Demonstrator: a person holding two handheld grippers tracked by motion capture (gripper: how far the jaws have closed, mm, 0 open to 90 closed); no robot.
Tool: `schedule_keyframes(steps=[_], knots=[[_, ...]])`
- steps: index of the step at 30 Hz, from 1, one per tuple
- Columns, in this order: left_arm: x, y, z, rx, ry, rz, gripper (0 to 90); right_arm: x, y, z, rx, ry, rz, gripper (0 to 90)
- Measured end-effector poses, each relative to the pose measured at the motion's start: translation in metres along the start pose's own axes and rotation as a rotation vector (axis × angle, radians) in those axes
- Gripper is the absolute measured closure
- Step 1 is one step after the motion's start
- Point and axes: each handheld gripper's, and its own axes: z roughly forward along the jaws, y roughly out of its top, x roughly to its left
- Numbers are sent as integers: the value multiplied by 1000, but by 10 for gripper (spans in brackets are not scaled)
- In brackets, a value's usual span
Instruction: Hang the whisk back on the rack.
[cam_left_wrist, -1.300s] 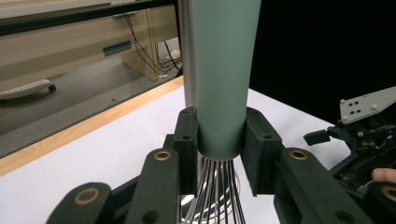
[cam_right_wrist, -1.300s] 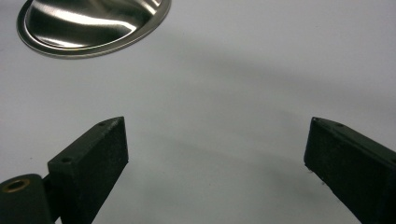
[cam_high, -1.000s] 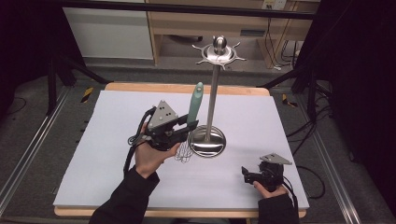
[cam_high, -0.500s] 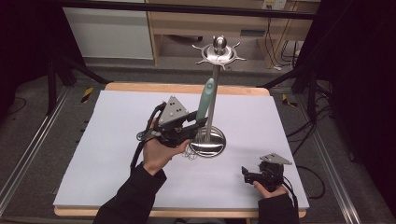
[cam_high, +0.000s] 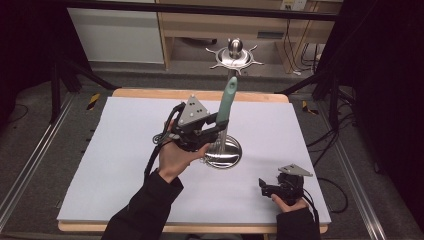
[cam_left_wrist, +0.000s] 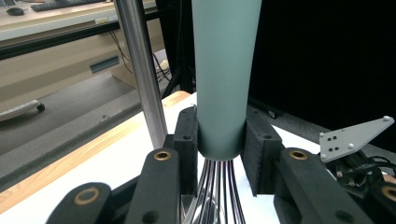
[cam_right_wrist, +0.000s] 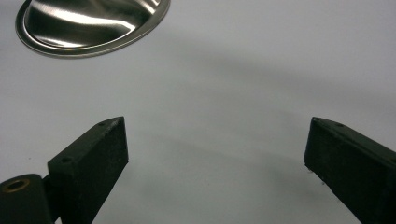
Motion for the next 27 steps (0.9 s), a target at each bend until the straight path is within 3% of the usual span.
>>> schedule_keyframes(steps=[16, 18, 27], knots=[[-1, 9, 14, 15, 9, 4, 686, 0, 0, 0, 0, 1, -2, 67], [2, 11, 16, 21, 17, 26, 686, 0, 0, 0, 0, 4, 2, 67], [5, 14, 25, 32, 22, 19, 686, 0, 0, 1, 5, 1, -3, 67]])
